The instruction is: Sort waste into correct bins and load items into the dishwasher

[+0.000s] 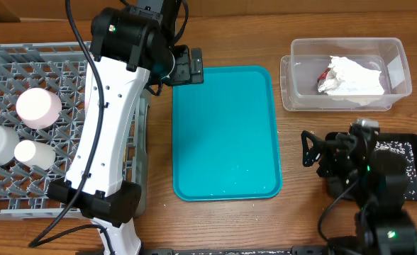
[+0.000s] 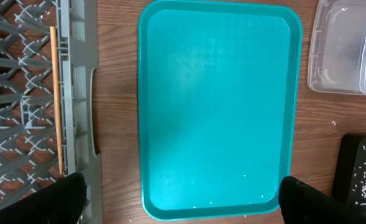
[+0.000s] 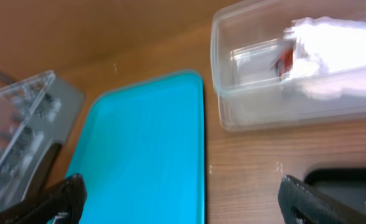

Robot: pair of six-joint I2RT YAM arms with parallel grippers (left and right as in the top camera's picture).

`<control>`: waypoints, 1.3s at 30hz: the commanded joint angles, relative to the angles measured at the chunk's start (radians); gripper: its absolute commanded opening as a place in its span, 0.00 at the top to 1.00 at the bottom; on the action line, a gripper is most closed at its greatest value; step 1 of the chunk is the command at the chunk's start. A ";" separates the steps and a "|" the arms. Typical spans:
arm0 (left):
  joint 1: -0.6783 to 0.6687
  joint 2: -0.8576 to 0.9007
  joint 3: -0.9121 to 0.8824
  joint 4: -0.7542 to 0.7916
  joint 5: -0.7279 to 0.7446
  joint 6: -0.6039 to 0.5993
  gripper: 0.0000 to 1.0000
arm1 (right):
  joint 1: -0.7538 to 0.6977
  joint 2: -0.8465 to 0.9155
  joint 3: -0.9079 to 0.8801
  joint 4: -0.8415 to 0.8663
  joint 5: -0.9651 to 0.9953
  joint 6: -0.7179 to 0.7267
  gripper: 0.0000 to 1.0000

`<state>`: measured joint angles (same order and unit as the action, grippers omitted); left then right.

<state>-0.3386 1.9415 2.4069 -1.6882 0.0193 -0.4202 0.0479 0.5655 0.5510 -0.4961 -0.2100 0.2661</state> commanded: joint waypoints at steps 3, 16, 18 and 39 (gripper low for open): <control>-0.002 0.000 -0.005 -0.001 0.007 -0.014 0.00 | -0.049 -0.206 -0.240 0.238 -0.068 -0.028 0.00; -0.002 0.000 -0.005 -0.001 0.007 -0.014 0.00 | -0.054 -0.470 -0.467 0.469 0.015 -0.028 0.00; -0.002 0.000 -0.005 -0.001 0.007 -0.014 0.00 | -0.060 -0.496 -0.489 0.503 0.018 -0.028 0.00; -0.002 0.000 -0.005 -0.001 0.007 -0.014 0.00 | -0.098 -0.563 -0.543 0.413 0.172 -0.119 0.00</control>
<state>-0.3386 1.9415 2.4069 -1.6878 0.0223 -0.4202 -0.0460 0.0113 0.0185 -0.0891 -0.0723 0.2050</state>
